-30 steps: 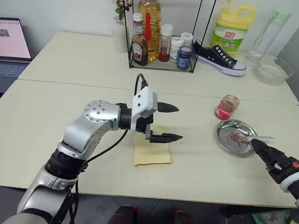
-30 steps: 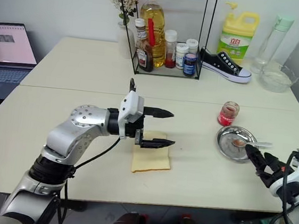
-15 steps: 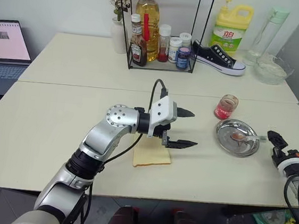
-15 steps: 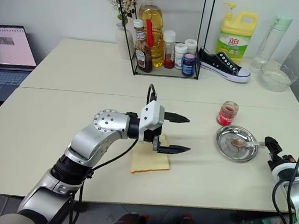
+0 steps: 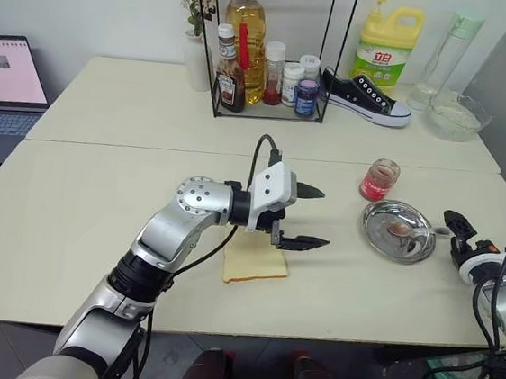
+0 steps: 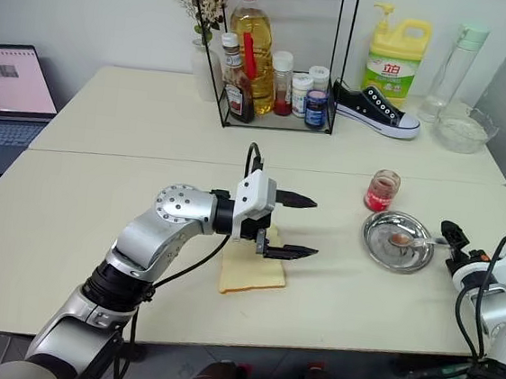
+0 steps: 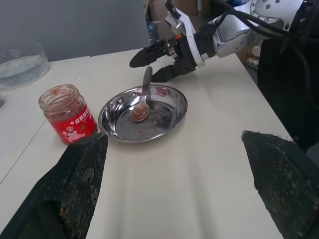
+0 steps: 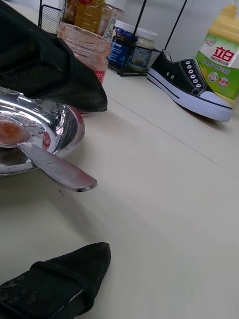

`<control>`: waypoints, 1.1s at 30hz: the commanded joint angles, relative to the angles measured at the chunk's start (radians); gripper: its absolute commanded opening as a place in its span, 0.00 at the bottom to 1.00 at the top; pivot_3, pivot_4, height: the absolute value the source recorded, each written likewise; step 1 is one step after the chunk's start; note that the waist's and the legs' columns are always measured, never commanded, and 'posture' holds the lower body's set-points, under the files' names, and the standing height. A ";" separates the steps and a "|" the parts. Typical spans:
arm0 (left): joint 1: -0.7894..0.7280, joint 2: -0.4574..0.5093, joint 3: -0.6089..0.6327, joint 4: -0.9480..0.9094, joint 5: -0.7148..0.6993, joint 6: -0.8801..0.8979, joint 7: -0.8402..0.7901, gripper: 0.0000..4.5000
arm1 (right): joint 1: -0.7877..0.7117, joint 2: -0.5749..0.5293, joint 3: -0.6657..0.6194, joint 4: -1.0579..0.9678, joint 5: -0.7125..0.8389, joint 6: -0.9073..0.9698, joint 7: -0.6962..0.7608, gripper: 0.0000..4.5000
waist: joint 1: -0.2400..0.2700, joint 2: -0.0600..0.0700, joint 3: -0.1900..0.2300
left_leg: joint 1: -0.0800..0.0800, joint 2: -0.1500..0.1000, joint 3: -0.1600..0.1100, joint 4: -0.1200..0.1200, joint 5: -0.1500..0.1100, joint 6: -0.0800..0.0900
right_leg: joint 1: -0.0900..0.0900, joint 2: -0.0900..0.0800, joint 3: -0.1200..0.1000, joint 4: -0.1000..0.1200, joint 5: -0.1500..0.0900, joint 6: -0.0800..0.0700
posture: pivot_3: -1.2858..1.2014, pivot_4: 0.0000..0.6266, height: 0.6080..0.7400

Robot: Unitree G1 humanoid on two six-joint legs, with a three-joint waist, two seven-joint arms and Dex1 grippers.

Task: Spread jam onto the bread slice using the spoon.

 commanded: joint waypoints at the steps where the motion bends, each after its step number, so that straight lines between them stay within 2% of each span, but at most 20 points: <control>1: -0.027 0.002 0.024 -0.032 -0.007 -0.003 0.003 1.00 | -0.018 0.005 0.004 0.015 -0.013 0.009 0.020 0.96 | 0.000 0.000 0.000 | 0.000 0.000 0.000 0.000 0.000 0.000 | 0.000 0.000 0.000 0.000 0.000 0.000 | 0.52 0.24 1.00; 3: -0.031 0.000 0.024 -0.028 -0.005 -0.006 0.004 1.00 | -0.026 0.011 0.004 0.021 -0.016 0.007 0.025 0.87 | 0.000 0.000 0.000 | 0.000 0.000 0.000 0.000 0.000 0.000 | 0.000 0.000 0.000 0.000 0.000 0.000 | 0.52 0.24 1.00; 14: -0.037 -0.001 0.025 -0.025 -0.006 -0.007 0.008 1.00 | -0.047 0.022 -0.007 0.036 -0.040 0.004 0.042 0.01 | -0.001 0.000 0.000 | 0.000 0.000 0.000 -0.001 0.000 0.000 | 0.000 0.000 0.000 0.000 0.000 0.000 | 0.52 0.24 1.00; 20: -0.035 -0.002 0.028 -0.025 -0.006 -0.010 0.013 1.00 | -0.050 0.013 -0.020 0.009 -0.033 0.015 0.050 0.01 | -0.001 0.000 -0.001 | 0.000 0.000 -0.001 -0.001 0.000 0.000 | 0.000 0.000 -0.001 0.000 0.000 0.000 | 0.52 0.24 1.00; 22: -0.039 -0.002 0.039 -0.020 -0.007 -0.013 0.020 1.00 | -0.050 0.009 -0.009 -0.059 -0.018 0.035 0.049 0.01 | -0.001 0.000 -0.001 | 0.000 0.000 0.000 -0.001 0.000 0.000 | 0.000 0.000 0.000 0.000 0.000 0.000 | 0.52 0.24 1.00; 28: -0.050 0.024 0.130 0.018 -0.043 0.014 0.047 1.00 | -0.097 -0.051 0.079 -0.300 -0.037 0.079 0.052 0.01 | -0.003 0.001 0.000 | -0.001 0.000 0.000 -0.001 0.000 0.000 | -0.002 0.000 0.000 0.000 0.000 0.000 | 0.52 0.24 1.00; 33: -0.072 0.066 0.176 0.060 -0.062 0.051 0.028 1.00 | -0.188 -0.141 0.179 -0.393 -0.107 0.079 0.085 0.01 | -0.003 0.002 0.000 | -0.002 0.001 -0.001 -0.001 0.000 0.000 | -0.003 0.001 -0.001 0.000 0.000 0.000 | 0.52 0.24 1.00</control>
